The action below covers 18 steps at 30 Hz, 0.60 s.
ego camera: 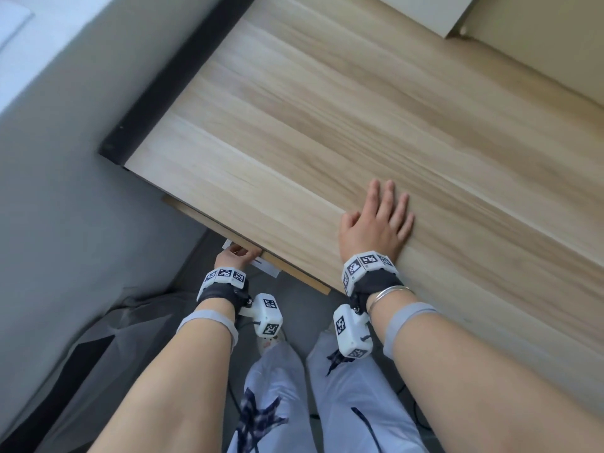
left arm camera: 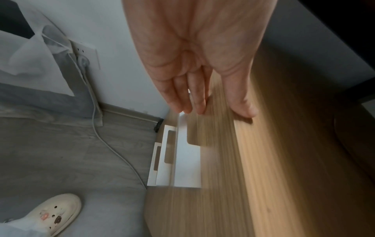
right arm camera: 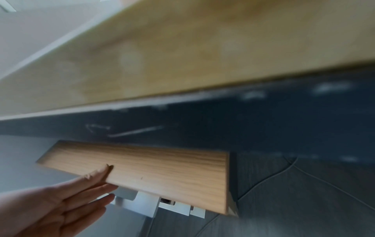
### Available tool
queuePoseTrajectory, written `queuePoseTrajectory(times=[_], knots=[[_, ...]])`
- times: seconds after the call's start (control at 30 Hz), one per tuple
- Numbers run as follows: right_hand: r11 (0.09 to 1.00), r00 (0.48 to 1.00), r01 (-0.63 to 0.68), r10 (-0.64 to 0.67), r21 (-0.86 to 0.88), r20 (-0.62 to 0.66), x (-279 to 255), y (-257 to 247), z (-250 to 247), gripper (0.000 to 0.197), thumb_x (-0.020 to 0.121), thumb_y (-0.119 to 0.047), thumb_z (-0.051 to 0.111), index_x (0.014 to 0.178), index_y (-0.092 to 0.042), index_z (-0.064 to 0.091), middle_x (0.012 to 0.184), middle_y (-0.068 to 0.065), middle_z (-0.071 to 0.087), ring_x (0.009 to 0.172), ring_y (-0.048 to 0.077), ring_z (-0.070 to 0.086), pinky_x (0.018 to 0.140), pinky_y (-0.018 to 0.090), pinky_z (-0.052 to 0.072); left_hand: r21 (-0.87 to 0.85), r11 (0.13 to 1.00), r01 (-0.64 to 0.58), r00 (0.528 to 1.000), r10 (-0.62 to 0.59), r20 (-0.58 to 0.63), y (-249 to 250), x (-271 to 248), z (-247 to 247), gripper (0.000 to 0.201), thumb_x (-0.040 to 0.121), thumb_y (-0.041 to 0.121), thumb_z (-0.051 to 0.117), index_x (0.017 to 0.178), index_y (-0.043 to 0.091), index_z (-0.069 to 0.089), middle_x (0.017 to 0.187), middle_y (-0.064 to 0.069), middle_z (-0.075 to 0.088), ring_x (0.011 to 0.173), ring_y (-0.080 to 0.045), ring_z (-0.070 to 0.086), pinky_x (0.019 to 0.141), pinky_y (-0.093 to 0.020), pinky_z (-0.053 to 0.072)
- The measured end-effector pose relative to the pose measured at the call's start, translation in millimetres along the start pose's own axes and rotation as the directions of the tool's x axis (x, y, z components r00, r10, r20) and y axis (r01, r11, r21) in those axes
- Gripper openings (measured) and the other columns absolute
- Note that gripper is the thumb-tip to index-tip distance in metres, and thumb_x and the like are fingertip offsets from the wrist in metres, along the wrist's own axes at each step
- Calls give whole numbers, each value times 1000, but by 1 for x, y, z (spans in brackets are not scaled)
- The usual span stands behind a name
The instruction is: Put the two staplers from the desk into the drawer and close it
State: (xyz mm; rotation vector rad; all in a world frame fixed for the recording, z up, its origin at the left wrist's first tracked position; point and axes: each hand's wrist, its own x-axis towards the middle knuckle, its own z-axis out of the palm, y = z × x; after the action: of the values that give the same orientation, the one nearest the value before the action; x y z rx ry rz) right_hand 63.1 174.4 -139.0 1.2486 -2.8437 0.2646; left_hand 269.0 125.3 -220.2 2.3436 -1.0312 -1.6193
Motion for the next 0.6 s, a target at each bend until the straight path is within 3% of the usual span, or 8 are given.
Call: queuePoseTrajectory(times=[0.2,0.33,0.4,0.5,0.53,0.6], knots=[[1000,1000,3,-3,-19,-9,1,0,0,67,75,-28,37,141,-21,46,149,6,45,138,34,40,112,53,29,-53,998,40,997,-36,62,-2,12,-1,46,75,13,75,116,-3,62,118,-19,67,112,-34,62,98,-38,48],[1000,1000,-1,1,-18,-15,1,-1,-1,66,75,-27,38,140,-21,46,149,7,46,138,34,41,112,53,30,-59,996,73,991,-65,117,-1,19,-4,16,74,8,75,85,7,64,100,-12,65,92,-23,58,94,-36,47],[1000,1000,-3,3,-17,-9,2,-1,-1,66,75,-27,38,140,-21,46,149,6,45,138,34,40,113,53,29,-54,996,70,991,-63,121,-2,22,-4,18,74,8,75,70,15,59,93,-10,65,89,-22,57,85,-33,46],[1000,1000,-7,8,-26,11,2,-2,-1,66,75,-27,38,140,-22,46,150,6,45,139,34,40,113,53,29,-31,998,50,990,-46,131,0,19,-5,14,76,9,74,82,10,61,87,-6,63,87,-18,53,80,-29,41],[1000,1000,-12,12,-22,14,2,-3,-2,66,75,-28,38,140,-22,46,150,6,45,139,34,40,113,53,29,-31,999,44,990,-39,136,1,16,-7,18,76,10,74,89,9,62,92,-7,63,88,-18,53,83,-32,44],[1000,999,-24,24,-7,33,2,-3,-4,67,75,-28,37,141,-22,45,150,5,44,139,33,39,113,53,29,9,999,37,988,-38,150,1,15,-9,19,76,16,75,88,10,62,100,-9,64,91,-20,55,94,-37,48]])
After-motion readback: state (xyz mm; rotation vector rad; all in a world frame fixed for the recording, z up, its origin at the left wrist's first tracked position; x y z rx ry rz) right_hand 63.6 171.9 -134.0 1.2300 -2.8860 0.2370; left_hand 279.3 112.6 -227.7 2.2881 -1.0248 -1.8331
